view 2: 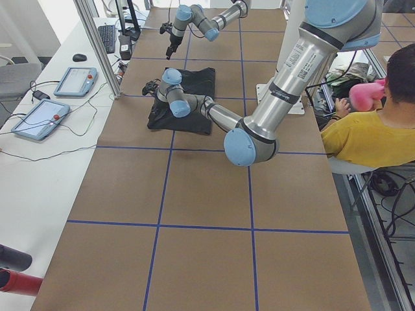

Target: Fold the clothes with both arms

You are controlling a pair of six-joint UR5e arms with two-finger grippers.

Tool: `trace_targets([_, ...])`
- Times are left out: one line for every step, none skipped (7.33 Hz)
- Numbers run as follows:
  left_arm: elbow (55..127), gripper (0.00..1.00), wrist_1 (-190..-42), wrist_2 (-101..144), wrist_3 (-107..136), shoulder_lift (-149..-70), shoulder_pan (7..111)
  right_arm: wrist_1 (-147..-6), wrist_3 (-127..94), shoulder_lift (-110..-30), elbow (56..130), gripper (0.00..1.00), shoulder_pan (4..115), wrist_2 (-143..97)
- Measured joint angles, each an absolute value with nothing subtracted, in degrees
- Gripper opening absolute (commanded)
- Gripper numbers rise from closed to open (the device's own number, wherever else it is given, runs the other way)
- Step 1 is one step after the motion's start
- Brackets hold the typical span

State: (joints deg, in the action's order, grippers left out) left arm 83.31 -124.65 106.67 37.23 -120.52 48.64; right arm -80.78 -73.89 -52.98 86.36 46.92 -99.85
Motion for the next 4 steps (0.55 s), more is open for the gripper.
trace_targets([89.5, 1.00, -125.0, 107.1, 38.5, -115.4, 48.3, -80.8, -73.7, -54.7, 89.1, 1.00, 46.8, -100.3])
trace_targets([93.8, 1.00, -126.8, 107.5, 41.2, -111.0, 47.3, -80.8, -73.7, -56.4, 91.7, 1.00, 46.6, -100.4])
trace_targets([95.6, 1.00, -130.9, 107.9, 45.2, -107.4, 44.8, -80.8, -73.7, -57.7, 93.5, 1.00, 46.3, -100.4])
trace_targets([96.3, 1.00, -135.2, 107.9, 49.6, -105.0, 41.7, -80.8, -73.7, -58.3, 94.4, 1.00, 46.0, -100.5])
